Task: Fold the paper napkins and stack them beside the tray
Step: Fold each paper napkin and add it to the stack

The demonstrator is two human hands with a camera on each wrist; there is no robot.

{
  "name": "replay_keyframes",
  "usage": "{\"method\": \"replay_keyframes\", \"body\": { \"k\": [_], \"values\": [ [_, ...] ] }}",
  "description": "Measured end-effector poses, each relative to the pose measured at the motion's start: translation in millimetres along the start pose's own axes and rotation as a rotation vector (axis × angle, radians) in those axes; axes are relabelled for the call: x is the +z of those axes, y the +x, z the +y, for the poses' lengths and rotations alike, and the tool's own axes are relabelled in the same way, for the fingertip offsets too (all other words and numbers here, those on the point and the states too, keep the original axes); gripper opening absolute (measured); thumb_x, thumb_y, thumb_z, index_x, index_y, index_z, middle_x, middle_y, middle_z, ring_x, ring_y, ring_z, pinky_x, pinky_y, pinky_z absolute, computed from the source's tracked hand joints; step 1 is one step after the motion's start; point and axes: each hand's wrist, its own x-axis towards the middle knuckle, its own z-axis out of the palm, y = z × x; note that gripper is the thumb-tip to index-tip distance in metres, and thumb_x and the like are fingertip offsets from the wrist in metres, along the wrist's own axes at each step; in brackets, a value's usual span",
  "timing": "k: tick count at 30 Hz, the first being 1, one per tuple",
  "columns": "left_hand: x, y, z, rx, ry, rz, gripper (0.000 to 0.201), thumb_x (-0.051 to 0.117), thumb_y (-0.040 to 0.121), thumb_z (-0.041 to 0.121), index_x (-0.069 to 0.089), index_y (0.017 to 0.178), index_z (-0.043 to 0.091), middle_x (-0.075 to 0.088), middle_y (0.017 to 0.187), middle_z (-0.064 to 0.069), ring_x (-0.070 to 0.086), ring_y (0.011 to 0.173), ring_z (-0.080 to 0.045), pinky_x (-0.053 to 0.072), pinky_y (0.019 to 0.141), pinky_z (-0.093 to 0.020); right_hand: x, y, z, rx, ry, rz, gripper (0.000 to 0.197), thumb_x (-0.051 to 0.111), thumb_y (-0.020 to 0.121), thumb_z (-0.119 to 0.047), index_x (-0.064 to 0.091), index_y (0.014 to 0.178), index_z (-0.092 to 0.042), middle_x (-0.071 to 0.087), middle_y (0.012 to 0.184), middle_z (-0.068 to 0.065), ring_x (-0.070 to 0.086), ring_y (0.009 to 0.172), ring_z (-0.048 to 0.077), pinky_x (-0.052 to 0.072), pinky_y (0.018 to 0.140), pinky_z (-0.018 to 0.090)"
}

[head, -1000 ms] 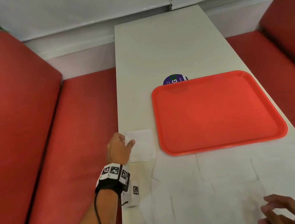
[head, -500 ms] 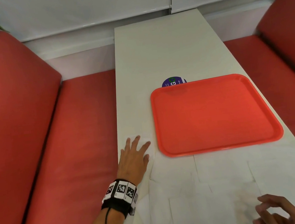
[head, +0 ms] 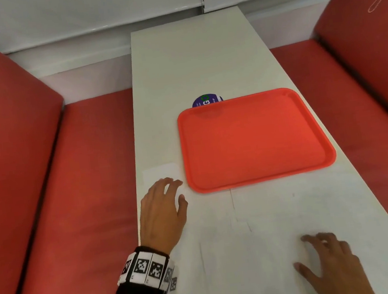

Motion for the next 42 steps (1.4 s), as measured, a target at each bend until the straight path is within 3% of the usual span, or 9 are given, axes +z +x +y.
{"method": "replay_keyframes", "body": {
  "k": [5, 9, 15, 20, 25, 29, 34, 37, 42],
  "values": [
    [9, -73, 67, 0.062, -0.155, -0.169, 0.031, 0.044, 0.094, 0.032, 0.065, 0.116, 0.027, 0.063, 0.116, 0.009, 0.06, 0.106, -0.011, 0.053, 0.086, -0.031, -2, -6, 4, -0.073, 0.069, 0.05, 0.042, 0.088, 0.068, -0.029, 0.071, 0.105, -0.022, 0.061, 0.104, 0.003, 0.057, 0.087, 0.028, 0.054, 0.064, 0.041],
    [34, -119, 109, -0.005, -0.212, -0.302, 0.028, 0.048, 0.095, 0.033, 0.063, 0.118, 0.031, 0.059, 0.118, 0.015, 0.056, 0.109, -0.007, 0.047, 0.09, -0.024, -11, -8, 7, -0.139, 0.166, 0.085, 0.024, 0.085, 0.071, -0.021, 0.07, 0.089, -0.026, 0.059, 0.097, -0.005, 0.052, 0.084, 0.023, 0.042, 0.065, 0.035],
    [37, -127, 144, -0.254, -0.47, -0.281, 0.034, 0.063, 0.095, 0.035, 0.056, 0.128, 0.031, 0.054, 0.124, 0.019, 0.052, 0.117, 0.002, 0.047, 0.103, -0.027, -68, -20, 5, -0.185, 0.755, -0.129, 0.012, 0.07, 0.091, -0.022, 0.059, 0.087, -0.025, 0.063, 0.079, -0.007, 0.054, 0.068, 0.003, 0.04, 0.062, 0.013],
    [19, -119, 177, -0.214, -0.732, -0.392, 0.055, 0.069, 0.09, 0.041, 0.046, 0.139, 0.039, 0.051, 0.137, 0.027, 0.047, 0.131, 0.004, 0.038, 0.109, -0.018, -115, -23, 4, -0.264, 1.051, -0.279, 0.014, 0.067, 0.093, -0.015, 0.063, 0.106, -0.02, 0.07, 0.099, -0.001, 0.07, 0.091, 0.02, 0.059, 0.078, 0.036],
    [-3, -103, 207, -0.082, -0.828, -0.318, 0.055, 0.066, 0.085, 0.044, 0.053, 0.137, 0.032, 0.058, 0.133, 0.019, 0.053, 0.129, -0.008, 0.042, 0.105, -0.02, -144, -15, 4, -0.333, 1.151, -0.257, 0.027, 0.07, 0.09, -0.009, 0.063, 0.113, -0.022, 0.07, 0.101, -0.002, 0.068, 0.088, 0.028, 0.059, 0.074, 0.037],
    [-16, -88, 211, -0.192, -0.956, -0.303, 0.035, 0.072, 0.088, 0.04, 0.066, 0.12, 0.026, 0.072, 0.116, 0.011, 0.065, 0.114, -0.01, 0.05, 0.097, -0.025, -150, -9, 1, -0.378, 1.111, -0.171, 0.037, 0.073, 0.087, -0.011, 0.06, 0.118, -0.026, 0.07, 0.1, -0.009, 0.068, 0.082, 0.011, 0.055, 0.07, 0.026],
    [-26, -69, 220, -0.374, -1.173, -0.122, 0.018, 0.074, 0.085, 0.015, 0.074, 0.103, 0.019, 0.08, 0.097, 0.003, 0.075, 0.093, -0.012, 0.058, 0.08, -0.026, -152, -4, -10, -0.267, 1.325, -0.193, 0.068, 0.075, 0.083, -0.012, 0.043, 0.139, -0.033, 0.076, 0.108, 0.009, 0.073, 0.101, 0.022, 0.06, 0.085, 0.036],
    [-38, -51, 226, -0.429, -1.305, -0.017, 0.025, 0.07, 0.082, 0.024, 0.073, 0.106, 0.019, 0.079, 0.102, 0.0, 0.075, 0.098, -0.018, 0.062, 0.082, -0.036, -155, -2, -14, -0.213, 1.326, -0.15, 0.042, 0.072, 0.086, -0.009, 0.06, 0.125, -0.019, 0.077, 0.103, 0.007, 0.074, 0.096, 0.022, 0.059, 0.08, 0.029],
    [-46, -48, 221, -0.425, -1.251, -0.205, 0.023, 0.068, 0.088, 0.025, 0.072, 0.11, 0.016, 0.078, 0.103, -0.005, 0.074, 0.097, -0.023, 0.062, 0.081, -0.039, -160, -3, -17, -0.069, 1.436, -0.098, 0.017, 0.069, 0.09, -0.015, 0.072, 0.106, -0.008, 0.078, 0.104, 0.006, 0.074, 0.096, 0.025, 0.06, 0.082, 0.034]
  ]
}}
